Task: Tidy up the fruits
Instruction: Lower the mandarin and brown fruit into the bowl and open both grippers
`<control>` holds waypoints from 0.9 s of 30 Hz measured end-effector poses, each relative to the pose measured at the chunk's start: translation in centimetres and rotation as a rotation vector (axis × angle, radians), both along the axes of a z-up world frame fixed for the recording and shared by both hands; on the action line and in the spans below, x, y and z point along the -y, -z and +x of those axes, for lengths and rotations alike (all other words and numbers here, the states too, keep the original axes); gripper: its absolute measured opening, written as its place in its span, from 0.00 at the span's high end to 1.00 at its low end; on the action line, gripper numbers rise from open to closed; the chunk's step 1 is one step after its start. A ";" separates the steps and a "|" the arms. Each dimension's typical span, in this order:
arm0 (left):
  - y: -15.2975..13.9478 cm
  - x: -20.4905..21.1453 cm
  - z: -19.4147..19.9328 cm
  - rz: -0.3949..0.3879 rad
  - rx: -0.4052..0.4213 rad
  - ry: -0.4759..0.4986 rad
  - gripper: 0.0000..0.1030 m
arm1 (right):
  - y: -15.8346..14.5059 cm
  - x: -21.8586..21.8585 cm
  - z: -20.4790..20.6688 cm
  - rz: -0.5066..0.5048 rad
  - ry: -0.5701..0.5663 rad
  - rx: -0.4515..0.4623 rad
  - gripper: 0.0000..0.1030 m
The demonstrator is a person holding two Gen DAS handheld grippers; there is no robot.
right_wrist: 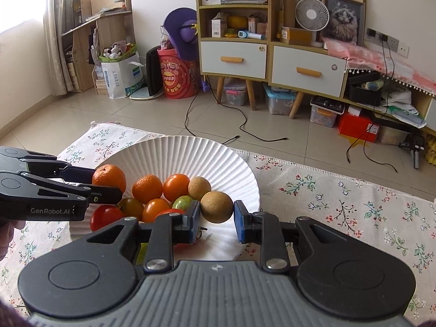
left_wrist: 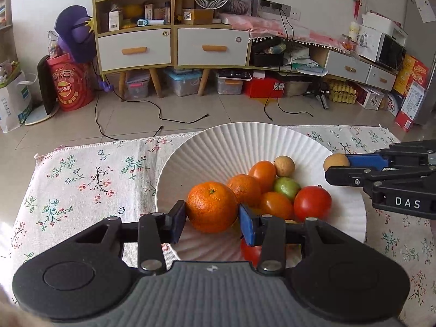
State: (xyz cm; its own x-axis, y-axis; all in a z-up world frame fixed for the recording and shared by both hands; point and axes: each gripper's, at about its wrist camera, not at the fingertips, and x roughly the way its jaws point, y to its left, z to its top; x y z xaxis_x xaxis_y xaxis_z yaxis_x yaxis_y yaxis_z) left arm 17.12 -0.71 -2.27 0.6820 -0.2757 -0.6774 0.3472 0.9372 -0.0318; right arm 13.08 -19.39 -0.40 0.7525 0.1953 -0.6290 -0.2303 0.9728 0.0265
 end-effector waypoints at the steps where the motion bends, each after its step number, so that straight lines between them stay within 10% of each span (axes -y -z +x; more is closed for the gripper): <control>1: 0.0 0.1 0.1 0.008 0.007 0.001 0.67 | 0.1 0.1 0.1 0.004 -0.001 -0.001 0.77; 18: -0.1 0.5 0.8 0.000 0.034 -0.001 0.66 | 0.4 0.0 0.8 0.041 0.008 -0.015 0.74; 27: -1.4 1.1 -1.4 0.058 0.075 0.034 0.45 | -1.1 0.0 -0.3 0.025 0.031 -0.010 0.56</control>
State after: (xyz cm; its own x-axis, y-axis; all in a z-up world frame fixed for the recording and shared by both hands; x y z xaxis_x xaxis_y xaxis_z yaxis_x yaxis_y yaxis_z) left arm 15.70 -1.78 -0.86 0.7223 -0.2612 -0.6404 0.3779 0.9246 0.0491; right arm 12.78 -19.38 0.73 0.7520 0.1876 -0.6319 -0.1995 0.9785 0.0530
